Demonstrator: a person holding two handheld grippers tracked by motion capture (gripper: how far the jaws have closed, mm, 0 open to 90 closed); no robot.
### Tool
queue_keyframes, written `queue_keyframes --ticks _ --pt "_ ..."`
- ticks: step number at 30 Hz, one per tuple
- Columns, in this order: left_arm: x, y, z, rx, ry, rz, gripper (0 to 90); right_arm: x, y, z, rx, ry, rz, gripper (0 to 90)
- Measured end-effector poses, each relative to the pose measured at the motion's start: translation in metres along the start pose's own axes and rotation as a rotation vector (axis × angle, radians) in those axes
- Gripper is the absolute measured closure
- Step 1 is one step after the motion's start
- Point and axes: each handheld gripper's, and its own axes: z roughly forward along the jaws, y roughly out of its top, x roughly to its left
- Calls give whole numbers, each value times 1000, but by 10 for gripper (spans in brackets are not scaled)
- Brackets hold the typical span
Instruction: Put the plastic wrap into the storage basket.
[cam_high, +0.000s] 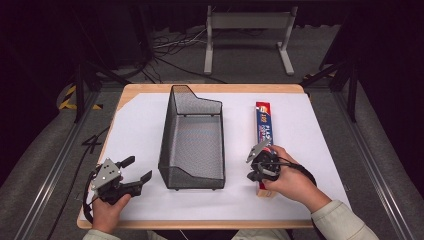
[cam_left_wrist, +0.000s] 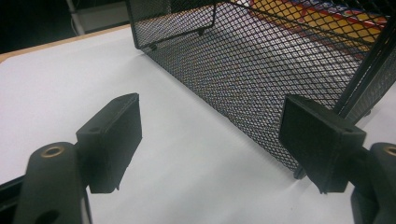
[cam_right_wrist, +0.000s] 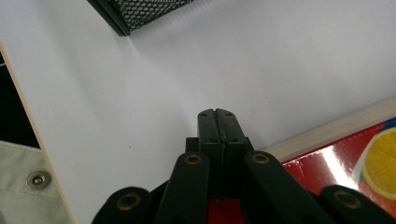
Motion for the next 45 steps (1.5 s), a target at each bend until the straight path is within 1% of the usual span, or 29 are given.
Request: queue_keyframes --ticks 3,4,6,9,11,12,14,18,19,21,22,26,30,36,37,38,40,41,42,43,44,45 --pt "0 0 1 1 -1 -3 221 -3 -8 -4 3 7 18 900" --pt "0 0 1 2 -1 -3 221 -5 -11 -5 -1 9 31 900" --pt "0 0 1 3 -2 -1 221 -7 -16 -8 9 11 51 900" --pt "0 0 1 5 -1 3 221 -8 -21 -10 14 6 58 900" --pt "0 0 1 5 -1 2 222 -10 -25 -12 26 -2 62 900" --pt "0 0 2 5 -3 -4 221 -11 -28 -14 21 -2 64 900" --pt "0 0 2 8 -4 -3 221 -12 -34 -17 22 -9 75 900" --pt "-1 0 3 9 -4 3 221 -18 -48 -23 26 -27 103 900" --pt "-1 0 4 8 -5 -1 221 -19 -52 -25 32 -34 115 900" --pt "-1 0 4 7 -4 1 221 -21 -54 -26 29 -37 119 900" --pt "-1 0 4 7 -4 -4 221 -23 -58 -28 31 -43 127 900" --pt "-1 0 4 10 -4 -2 221 -29 -70 -34 34 -66 159 900" --pt "-1 0 4 12 -4 -1 221 -34 -78 -38 32 -75 185 900" --pt "-1 0 4 15 1 1 221 -35 -80 -39 31 -75 193 900" --pt "-1 0 4 16 2 1 221 -35 -80 -39 30 -76 192 869" --pt "-1 0 4 16 2 1 221 -35 -79 -39 13 -67 198 834" --pt "-1 0 4 15 1 -4 221 -34 -78 -42 -16 -54 199 804" --pt "-1 0 5 15 1 -5 221 -34 -77 -44 -29 -52 203 768" --pt "-1 0 5 15 1 -5 221 -34 -77 -44 -29 -52 203 768" --pt "-1 0 5 15 2 -4 221 -34 -76 -46 -51 -48 215 730" --pt "0 0 5 15 3 -1 221 -34 -74 -52 -99 -42 238 658" --pt "0 0 5 15 3 0 221 -34 -72 -54 -121 -46 242 615"
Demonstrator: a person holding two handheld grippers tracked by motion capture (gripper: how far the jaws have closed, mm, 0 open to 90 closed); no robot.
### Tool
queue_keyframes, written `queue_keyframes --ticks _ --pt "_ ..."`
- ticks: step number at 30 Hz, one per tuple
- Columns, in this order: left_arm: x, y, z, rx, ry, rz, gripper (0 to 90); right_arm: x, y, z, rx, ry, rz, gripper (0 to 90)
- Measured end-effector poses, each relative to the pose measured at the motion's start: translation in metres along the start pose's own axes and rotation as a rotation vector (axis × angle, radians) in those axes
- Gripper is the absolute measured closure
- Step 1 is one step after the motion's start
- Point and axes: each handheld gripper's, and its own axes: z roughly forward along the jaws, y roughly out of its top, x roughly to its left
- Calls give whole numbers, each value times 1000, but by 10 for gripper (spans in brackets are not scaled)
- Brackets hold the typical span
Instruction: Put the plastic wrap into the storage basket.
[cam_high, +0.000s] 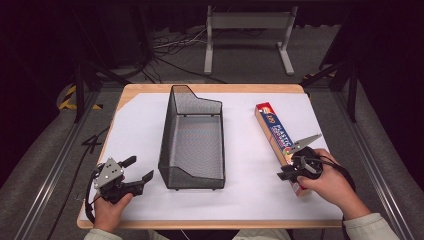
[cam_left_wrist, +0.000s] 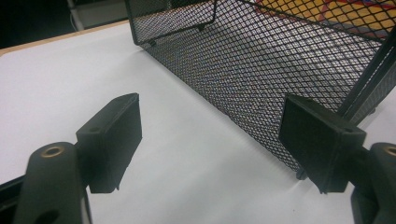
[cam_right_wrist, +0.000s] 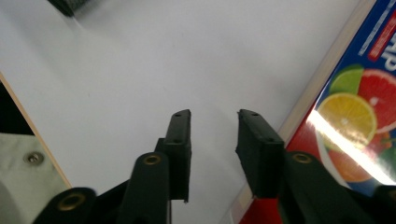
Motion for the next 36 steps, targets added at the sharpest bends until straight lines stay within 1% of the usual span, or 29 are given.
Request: queue_keyframes --ticks 2,3,4,7,8,9,10,11,14,15,16,19,21,23,24,28,29,31,34,35,36 --pt "0 0 0 -2 0 -1 221 -1 3 -4 -57 11 35 534" --pt "1 0 0 -3 1 -1 221 -1 4 -5 -92 11 44 488" --pt "1 0 0 -2 0 -3 221 -1 5 -7 -114 11 47 446" --pt "1 0 0 -3 0 -2 221 2 7 -10 -220 -6 67 354" --pt "0 0 1 -2 0 -1 221 2 8 -11 -258 -16 72 319" --pt "0 0 1 -2 0 -1 221 3 8 -12 -311 -35 84 281" --pt "0 0 0 -2 0 1 221 3 8 -13 -351 -53 93 256" --pt "0 0 0 -2 0 1 221 3 8 -13 -351 -53 93 256" --pt "0 0 0 -3 1 -1 221 0 8 -16 -448 -110 123 195" --pt "0 0 0 -4 2 -3 221 -2 9 -17 -474 -128 136 188" --pt "0 0 0 -2 3 0 221 -4 9 -19 -487 -141 160 189" --pt "0 0 0 0 2 -3 221 -9 12 -21 -491 -158 193 188" --pt "0 0 1 -2 2 -5 221 -11 16 -22 -494 -181 197 188" --pt "0 0 1 -1 2 -3 221 -13 19 -23 -505 -179 216 196" --pt "0 0 1 -1 2 -3 221 -14 22 -23 -502 -179 235 196" --pt "0 1 2 0 1 1 221 -17 32 -24 -495 -219 254 195" --pt "0 1 2 0 1 1 221 -17 32 -24 -495 -219 254 195" --pt "0 1 2 1 2 5 221 -19 36 -22 -475 -238 259 194" --pt "0 1 2 -1 -1 -3 221 -26 43 -17 -450 -267 275 194" --pt "0 0 2 -1 2 -1 221 -31 48 -13 -429 -259 293 195" --pt "0 0 2 2 2 4 221 -33 50 -12 -422 -258 303 198"
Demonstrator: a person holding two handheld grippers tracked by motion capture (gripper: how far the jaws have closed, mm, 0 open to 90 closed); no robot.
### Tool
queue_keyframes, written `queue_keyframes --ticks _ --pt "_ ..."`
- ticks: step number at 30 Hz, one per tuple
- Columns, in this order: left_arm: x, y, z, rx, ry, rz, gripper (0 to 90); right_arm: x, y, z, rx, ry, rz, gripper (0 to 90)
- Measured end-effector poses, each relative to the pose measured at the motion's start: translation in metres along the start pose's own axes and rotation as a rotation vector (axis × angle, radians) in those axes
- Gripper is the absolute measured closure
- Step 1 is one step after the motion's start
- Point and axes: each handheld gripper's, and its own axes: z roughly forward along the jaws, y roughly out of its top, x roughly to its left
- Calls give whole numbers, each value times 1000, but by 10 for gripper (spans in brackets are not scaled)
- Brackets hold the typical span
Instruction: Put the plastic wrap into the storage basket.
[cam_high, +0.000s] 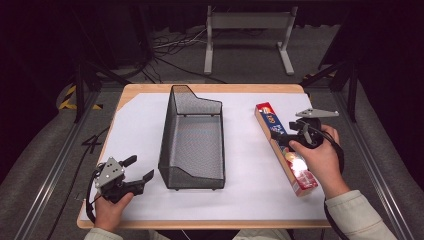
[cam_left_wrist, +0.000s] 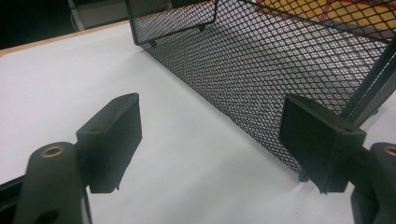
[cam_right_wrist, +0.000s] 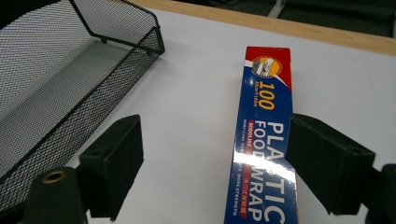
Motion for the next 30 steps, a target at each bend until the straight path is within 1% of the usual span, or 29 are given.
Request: queue_keyframes --ticks 1,2,4,7,8,9,12,15,16,17,18,19,20,21,23,25,28,30 --pt "0 0 0 0 0 0 221 0 0 0 0 0 0 198" --pt "0 0 0 0 0 0 221 -1 2 3 13 -8 7 200" --pt "0 0 0 -1 -1 0 221 -3 5 10 42 -41 7 200" --pt "0 -1 -1 -1 1 -4 221 -7 8 22 100 -81 8 200" --pt "0 -1 -1 -2 -1 -11 221 -8 8 26 123 -86 11 199" --pt "0 -1 -1 -1 1 -7 221 -9 7 32 169 -85 28 199" --pt "0 -1 -1 -3 0 -9 221 -12 5 43 232 -106 30 197" --pt "0 -1 -1 2 2 -1 221 -16 3 52 278 -131 30 196" --pt "0 -1 -1 0 2 -4 221 -17 2 55 292 -137 32 196" --pt "0 -1 -1 0 2 -4 221 -17 2 55 292 -137 32 196" --pt "0 -1 -1 -2 1 -9 221 -19 -1 60 315 -148 39 197" --pt "0 -1 -1 -2 1 -8 221 -19 -1 60 315 -148 39 197" --pt "1 -1 -1 2 2 -4 221 -21 -4 65 329 -147 68 210" --pt "1 -1 0 3 4 -3 222 -21 -6 67 349 -151 81 213" --pt "0 -1 0 3 2 -4 222 -22 -9 71 381 -163 86 240" --pt "0 0 0 3 3 1 222 -26 -12 76 398 -162 86 254" --pt "1 -1 -1 3 4 -1 222 -31 -18 83 417 -134 122 255" --pt "0 -1 0 3 4 -3 222 -33 -22 86 448 -134 124 235"
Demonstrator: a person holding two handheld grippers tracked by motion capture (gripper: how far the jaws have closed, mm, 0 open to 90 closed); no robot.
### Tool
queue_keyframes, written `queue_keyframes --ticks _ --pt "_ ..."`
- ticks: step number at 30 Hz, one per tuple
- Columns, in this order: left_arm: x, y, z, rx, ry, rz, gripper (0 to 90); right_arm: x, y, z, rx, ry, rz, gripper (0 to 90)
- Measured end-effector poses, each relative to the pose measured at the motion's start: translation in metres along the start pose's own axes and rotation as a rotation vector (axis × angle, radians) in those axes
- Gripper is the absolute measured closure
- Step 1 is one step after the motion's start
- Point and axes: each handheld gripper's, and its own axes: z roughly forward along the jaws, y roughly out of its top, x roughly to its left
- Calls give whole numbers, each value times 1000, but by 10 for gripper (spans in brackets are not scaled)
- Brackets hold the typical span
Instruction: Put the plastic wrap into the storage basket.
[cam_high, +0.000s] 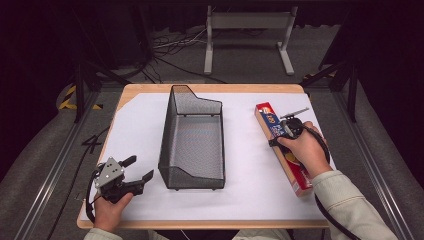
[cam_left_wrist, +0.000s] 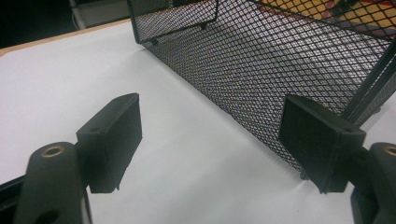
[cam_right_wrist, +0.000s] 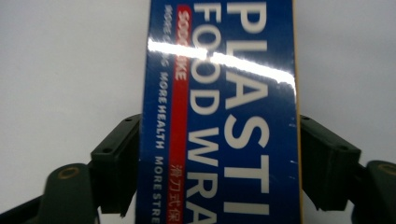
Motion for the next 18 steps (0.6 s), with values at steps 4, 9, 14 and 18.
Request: queue_keyframes --ticks 4,9,14,18 --pt "0 0 0 3 1 4 222 -1 -3 6 47 -25 13 212" --pt "0 0 0 4 1 0 222 4 -1 3 70 -38 17 359" --pt "0 0 0 2 0 1 222 7 0 3 82 -67 11 376" --pt "0 0 0 3 2 6 222 10 2 2 92 -88 14 390"
